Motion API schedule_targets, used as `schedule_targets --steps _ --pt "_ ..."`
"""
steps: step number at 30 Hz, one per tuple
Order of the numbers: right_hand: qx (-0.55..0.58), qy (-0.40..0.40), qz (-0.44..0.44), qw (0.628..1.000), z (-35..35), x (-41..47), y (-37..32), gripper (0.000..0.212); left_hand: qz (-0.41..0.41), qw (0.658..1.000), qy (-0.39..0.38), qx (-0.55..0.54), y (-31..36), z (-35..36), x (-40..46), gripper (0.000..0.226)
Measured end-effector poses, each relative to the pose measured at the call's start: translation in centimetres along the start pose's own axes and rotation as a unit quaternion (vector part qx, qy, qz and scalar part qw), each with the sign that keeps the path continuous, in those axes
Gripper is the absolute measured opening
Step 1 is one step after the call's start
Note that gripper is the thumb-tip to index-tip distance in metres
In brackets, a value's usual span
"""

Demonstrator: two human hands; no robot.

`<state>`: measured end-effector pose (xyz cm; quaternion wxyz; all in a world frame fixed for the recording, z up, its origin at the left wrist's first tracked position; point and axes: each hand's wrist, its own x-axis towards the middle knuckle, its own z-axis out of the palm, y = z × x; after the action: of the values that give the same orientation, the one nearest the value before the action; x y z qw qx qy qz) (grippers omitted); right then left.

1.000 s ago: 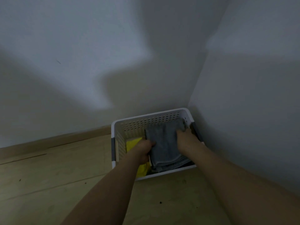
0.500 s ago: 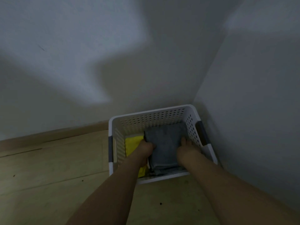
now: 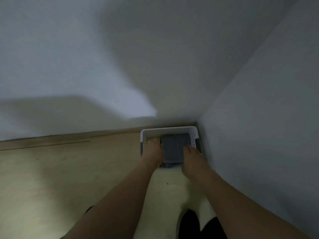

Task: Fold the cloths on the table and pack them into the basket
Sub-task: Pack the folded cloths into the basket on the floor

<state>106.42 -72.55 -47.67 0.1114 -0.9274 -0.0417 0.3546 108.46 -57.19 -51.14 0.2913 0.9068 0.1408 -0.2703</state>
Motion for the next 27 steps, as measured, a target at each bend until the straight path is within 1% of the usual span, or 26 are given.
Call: schedule_targets --steps 1,2,3,5,7,9,13,17,22,25,27 --pt "0.013 0.002 -0.012 1.0 -1.5 -2.6 -0.7 0.069 0.024 0.999 0.008 0.025 0.7 -1.8 -2.3 0.033" --pt "0.023 -0.004 -0.012 1.0 -3.9 -6.0 -1.8 0.067 0.029 0.999 0.007 0.045 2.0 -4.5 -5.7 0.035" --pt "0.029 -0.003 -0.018 0.999 -5.8 -8.6 -2.7 0.066 0.057 0.997 0.013 0.053 3.0 -6.7 -8.3 0.036" --pt "0.021 -0.014 -0.017 1.0 -9.7 -14.6 -4.6 0.067 0.078 0.995 0.04 0.049 5.1 -11.4 -14.6 0.039" --pt "0.019 -0.034 -0.035 0.999 -12.9 -20.6 -6.5 0.068 0.073 0.995 0.054 0.037 6.0 -14.9 -20.9 0.039" --pt "0.006 -0.035 -0.055 0.998 -15.2 -25.2 -8.0 0.066 0.074 0.994 0.071 0.037 6.5 -17.5 -26.2 0.041" --pt "-0.019 -0.036 -0.078 0.996 -17.4 -32.7 -11.1 0.063 0.059 0.992 0.102 0.052 5.5 -20.6 -35.4 0.043" --pt "-0.033 -0.018 -0.123 0.992 -16.0 -37.9 -15.5 0.06 0.041 0.988 0.143 0.039 1.6 -21.9 -42.4 0.046" --pt "-0.076 -0.01 -0.196 0.978 -10.8 -44.2 -22.4 0.058 0.012 0.982 0.185 0.033 -6.5 -22.6 -51.2 0.05" --pt "-0.104 -0.01 -0.235 0.966 -6.9 -47.8 -26.1 0.058 -0.038 0.977 0.209 0.008 -11.5 -22.4 -57.1 0.051" --pt "-0.119 -0.019 -0.265 0.957 -4.7 -49.9 -28.1 0.062 -0.075 0.972 0.223 -0.006 -14.3 -21.7 -60.6 0.051"
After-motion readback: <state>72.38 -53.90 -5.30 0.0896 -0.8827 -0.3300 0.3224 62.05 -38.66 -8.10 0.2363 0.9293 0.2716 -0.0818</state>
